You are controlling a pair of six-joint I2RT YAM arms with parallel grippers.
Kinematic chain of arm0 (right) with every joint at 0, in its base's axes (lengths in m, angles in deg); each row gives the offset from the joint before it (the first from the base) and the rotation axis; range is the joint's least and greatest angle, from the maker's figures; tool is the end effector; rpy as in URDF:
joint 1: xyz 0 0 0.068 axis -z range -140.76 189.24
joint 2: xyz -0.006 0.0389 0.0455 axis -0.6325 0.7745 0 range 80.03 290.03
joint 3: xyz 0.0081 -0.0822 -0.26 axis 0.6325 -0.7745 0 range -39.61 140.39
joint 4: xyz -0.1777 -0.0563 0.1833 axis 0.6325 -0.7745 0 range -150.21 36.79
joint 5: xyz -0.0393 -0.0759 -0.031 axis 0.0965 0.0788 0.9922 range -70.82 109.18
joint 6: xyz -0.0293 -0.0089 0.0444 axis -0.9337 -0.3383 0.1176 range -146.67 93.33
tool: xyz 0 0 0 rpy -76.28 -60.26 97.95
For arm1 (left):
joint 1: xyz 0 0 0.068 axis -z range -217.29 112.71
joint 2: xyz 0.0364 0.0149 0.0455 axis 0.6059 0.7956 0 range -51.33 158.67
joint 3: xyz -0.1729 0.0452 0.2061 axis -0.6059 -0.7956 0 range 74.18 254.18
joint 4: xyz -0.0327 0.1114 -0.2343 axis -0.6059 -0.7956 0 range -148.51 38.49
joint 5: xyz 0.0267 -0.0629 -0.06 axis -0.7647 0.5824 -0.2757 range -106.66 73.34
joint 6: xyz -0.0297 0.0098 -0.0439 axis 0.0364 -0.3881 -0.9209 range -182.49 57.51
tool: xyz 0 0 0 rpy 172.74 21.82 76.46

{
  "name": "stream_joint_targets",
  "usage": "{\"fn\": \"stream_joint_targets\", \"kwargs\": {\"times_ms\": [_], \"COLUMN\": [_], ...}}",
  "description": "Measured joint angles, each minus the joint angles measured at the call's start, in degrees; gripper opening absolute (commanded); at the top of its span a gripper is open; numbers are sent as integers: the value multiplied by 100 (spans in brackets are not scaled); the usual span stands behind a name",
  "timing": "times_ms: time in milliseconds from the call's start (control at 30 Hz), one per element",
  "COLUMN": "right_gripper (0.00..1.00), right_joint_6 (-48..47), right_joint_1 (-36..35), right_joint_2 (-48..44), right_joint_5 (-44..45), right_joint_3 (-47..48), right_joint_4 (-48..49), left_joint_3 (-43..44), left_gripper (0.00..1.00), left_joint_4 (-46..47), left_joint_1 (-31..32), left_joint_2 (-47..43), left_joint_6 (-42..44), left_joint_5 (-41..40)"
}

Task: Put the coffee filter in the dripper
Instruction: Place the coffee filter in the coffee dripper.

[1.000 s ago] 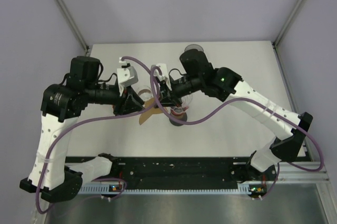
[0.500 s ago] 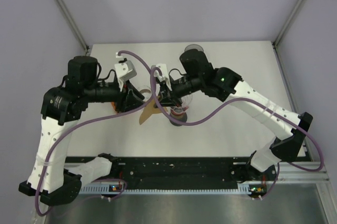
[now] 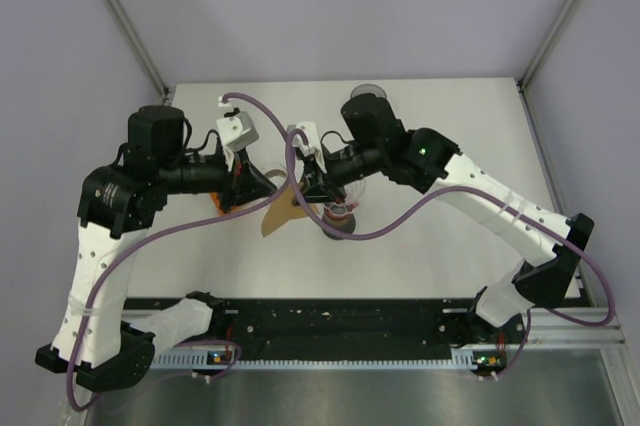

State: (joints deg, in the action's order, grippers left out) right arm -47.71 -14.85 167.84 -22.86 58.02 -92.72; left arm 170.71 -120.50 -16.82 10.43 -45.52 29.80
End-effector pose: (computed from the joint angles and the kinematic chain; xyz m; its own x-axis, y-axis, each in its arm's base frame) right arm 0.1733 0.2799 0.4284 0.0672 -0.3617 -0.9299 -0.9842 -0.1771 -0.0023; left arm 0.1255 -0.0743 0.4797 -0.2697 0.3154 -0.9098 0.9213 0.3594 -0.1485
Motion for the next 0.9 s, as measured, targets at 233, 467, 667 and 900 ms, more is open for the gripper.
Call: {"fn": "stream_joint_targets", "kwargs": {"times_ms": [233, 467, 667, 900], "right_gripper": [0, 0, 0, 0], "right_joint_6": [-31, -50, -85, -111], "right_joint_1": [0, 0, 0, 0], "right_joint_2": [2, 2, 2, 0], "right_joint_5": [-57, -76, -79, -79], "right_joint_3": [-2, -2, -2, -2], "right_joint_4": [0, -4, -9, -42], "left_joint_3": [-4, -107, -87, -61], "left_gripper": [0, 0, 1, 44], "left_joint_4": [9, 9, 11, 31], "left_joint_1": [0, 2, 2, 0], "left_joint_2": [0, 0, 28, 52], "left_joint_6": [-59, -52, -87, -234], "left_joint_5": [11, -15, -70, -107]}}
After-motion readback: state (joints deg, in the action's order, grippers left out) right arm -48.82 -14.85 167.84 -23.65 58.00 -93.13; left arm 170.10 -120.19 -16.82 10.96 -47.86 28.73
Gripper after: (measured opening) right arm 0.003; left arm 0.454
